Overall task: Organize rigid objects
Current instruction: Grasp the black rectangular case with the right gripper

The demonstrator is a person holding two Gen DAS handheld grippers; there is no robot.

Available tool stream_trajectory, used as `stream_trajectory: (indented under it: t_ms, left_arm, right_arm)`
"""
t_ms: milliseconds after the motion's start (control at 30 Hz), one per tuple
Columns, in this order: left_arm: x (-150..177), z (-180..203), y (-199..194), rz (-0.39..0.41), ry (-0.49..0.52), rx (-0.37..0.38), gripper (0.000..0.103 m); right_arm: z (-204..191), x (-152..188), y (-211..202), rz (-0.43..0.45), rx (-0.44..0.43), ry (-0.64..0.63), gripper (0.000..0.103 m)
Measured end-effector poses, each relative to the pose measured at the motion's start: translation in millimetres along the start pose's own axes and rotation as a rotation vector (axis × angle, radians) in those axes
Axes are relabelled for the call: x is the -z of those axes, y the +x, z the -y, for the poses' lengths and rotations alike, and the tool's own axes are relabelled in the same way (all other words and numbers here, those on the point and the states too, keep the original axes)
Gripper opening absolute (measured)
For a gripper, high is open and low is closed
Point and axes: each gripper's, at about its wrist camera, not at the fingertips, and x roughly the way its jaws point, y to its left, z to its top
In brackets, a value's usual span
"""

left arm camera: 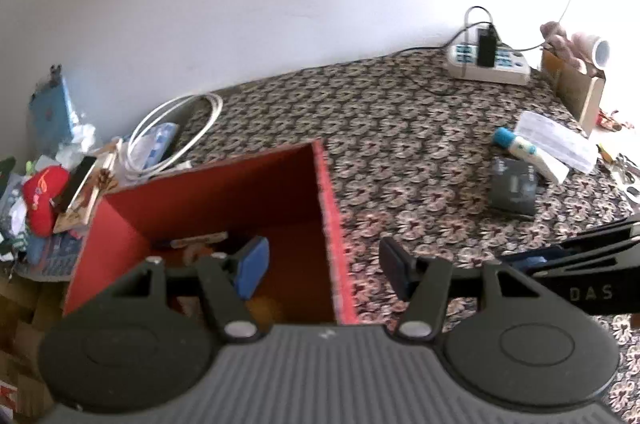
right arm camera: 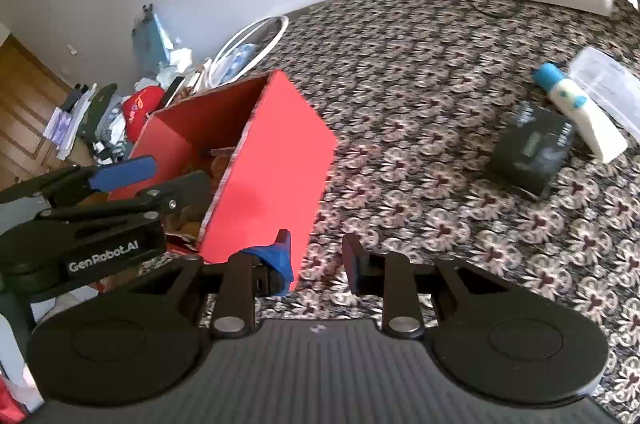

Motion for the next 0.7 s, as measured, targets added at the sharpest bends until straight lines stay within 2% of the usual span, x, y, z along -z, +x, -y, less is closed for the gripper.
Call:
stream_trajectory:
  t_ms: [433, 700]
  left_arm:
    - [-0.9, 76.3, 11.8, -0.02, 0.076, 0.096, 0.061]
    - [2.2, 105.0, 53.9, -0.016, 0.058, 0.277, 0.061]
  right_arm:
    - [74.2, 20.1, -28.9, 0.027, 0.04, 0.114, 0.01]
    - [125.7, 16.5, -36.5, 0.066, 0.162, 0.175, 0.01]
